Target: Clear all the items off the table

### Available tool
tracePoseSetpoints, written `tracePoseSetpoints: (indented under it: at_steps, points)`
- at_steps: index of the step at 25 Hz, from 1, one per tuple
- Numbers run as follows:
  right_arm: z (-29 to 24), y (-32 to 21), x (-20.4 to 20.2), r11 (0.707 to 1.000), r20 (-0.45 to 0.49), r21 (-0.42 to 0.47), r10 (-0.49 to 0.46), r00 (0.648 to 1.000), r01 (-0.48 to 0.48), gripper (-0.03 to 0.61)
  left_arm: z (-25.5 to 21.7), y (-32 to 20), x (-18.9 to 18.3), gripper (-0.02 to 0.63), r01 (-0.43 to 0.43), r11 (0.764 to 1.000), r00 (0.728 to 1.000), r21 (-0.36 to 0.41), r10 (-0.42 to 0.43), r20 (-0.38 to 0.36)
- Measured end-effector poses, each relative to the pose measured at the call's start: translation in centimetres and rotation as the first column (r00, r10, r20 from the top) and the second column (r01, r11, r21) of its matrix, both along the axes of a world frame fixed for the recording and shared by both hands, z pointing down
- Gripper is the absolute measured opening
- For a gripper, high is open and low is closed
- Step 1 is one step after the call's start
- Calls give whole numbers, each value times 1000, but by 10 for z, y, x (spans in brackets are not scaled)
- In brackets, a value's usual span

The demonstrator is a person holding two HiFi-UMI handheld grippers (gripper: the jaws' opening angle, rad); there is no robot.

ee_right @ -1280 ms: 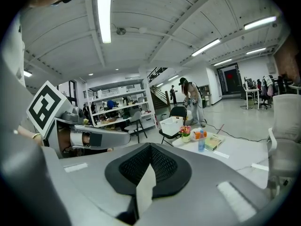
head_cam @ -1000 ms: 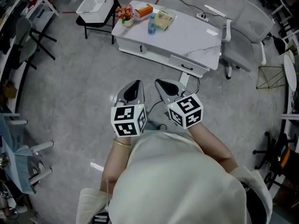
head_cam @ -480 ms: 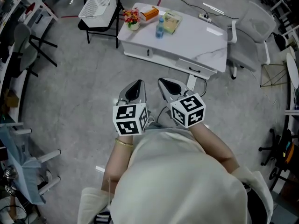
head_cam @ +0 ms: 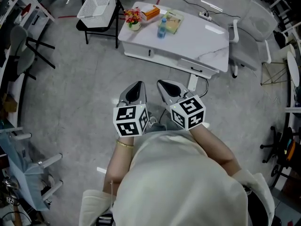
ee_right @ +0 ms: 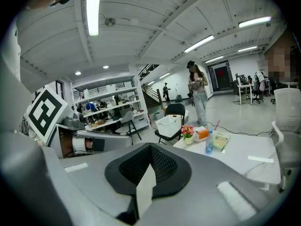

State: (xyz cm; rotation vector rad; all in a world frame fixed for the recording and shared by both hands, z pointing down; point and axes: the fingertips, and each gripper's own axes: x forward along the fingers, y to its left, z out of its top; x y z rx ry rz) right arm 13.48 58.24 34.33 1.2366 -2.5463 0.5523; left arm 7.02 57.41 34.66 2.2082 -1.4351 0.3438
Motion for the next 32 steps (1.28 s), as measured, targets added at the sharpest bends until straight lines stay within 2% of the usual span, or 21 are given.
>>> tracePoseSetpoints:
  at_steps: [10,19,32]
  points:
    - [11,-14,2,1000,-3,-16,-13,1000,13,-2,9,-15,7,10,10,1000,1000,-11,-10,12]
    - [14,-65,7,1000,3,-12,-8,1000,8,-2,14,-60,6,9,32,999,999,-19,-32,24]
    - [20,-156,39,1000,-6,-23,-17,1000,16,-2,19,-148,37,11,30,999,999,-31,-30,19]
